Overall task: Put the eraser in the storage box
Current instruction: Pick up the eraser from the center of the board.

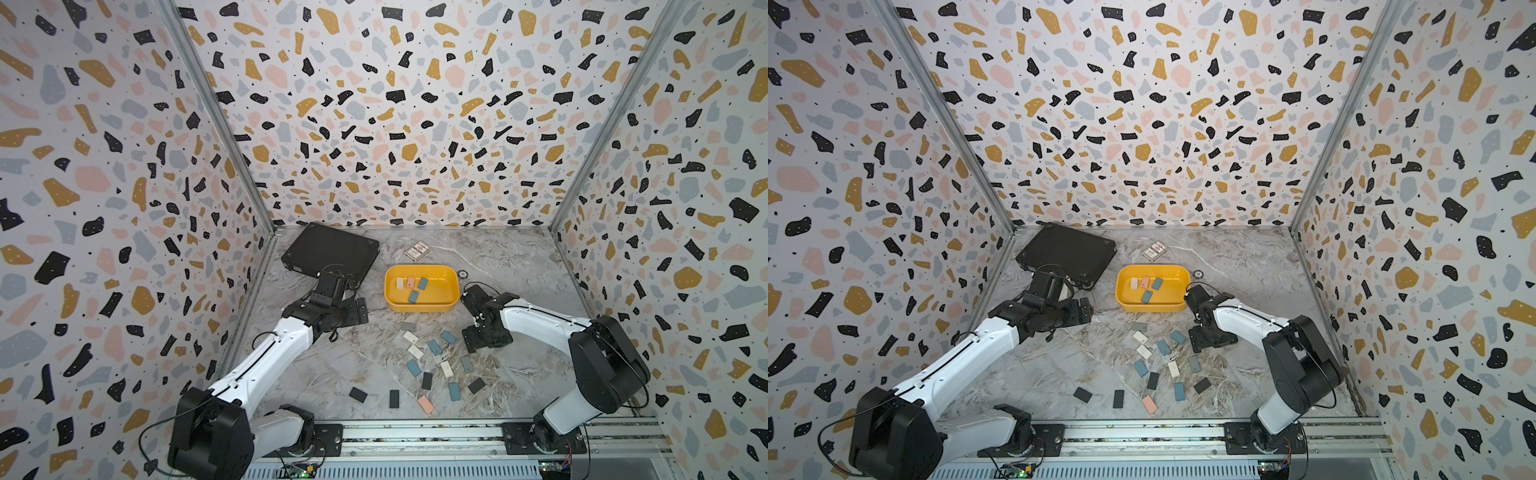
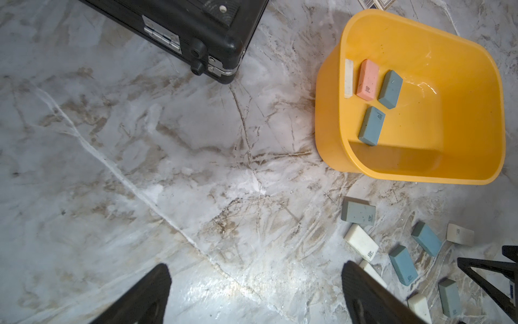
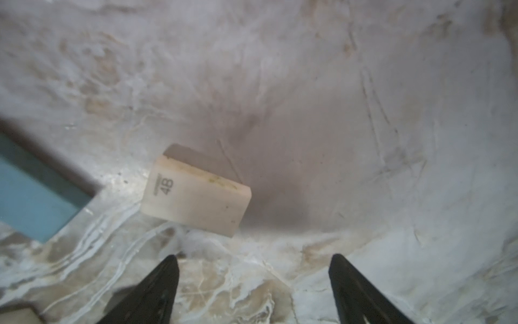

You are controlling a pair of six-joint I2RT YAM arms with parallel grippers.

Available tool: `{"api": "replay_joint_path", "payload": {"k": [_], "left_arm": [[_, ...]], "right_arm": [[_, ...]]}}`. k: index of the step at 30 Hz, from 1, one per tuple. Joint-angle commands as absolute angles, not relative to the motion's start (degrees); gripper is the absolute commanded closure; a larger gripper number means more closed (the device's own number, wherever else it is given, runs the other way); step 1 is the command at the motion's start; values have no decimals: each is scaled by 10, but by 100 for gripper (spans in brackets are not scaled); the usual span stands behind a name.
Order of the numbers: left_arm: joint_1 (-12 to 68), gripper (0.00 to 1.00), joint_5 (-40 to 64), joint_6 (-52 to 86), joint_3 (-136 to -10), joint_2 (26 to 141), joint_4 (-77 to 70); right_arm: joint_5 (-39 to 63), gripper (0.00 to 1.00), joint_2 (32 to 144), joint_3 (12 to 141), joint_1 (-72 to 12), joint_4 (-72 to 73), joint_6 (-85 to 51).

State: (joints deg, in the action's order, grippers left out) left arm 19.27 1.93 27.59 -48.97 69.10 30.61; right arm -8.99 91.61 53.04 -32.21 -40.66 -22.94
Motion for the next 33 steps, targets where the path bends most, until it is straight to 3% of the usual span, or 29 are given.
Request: {"api": "replay_joint_path", "payload": {"k": [1, 23, 26, 33], "left_arm": [[188, 5, 30, 266, -485, 695, 287], [187, 5, 52, 274, -480, 722, 266], [187, 5, 54, 275, -480, 722, 265], [188, 5, 55, 276, -483, 722, 265]], "right_arm": [[-113, 13, 917, 550, -324, -406, -241], [-104, 14, 945, 559, -296, -355, -229], [-83, 17, 939, 548, -296, -338, -218], [-56, 35, 939, 541, -296, -326, -208]]}}
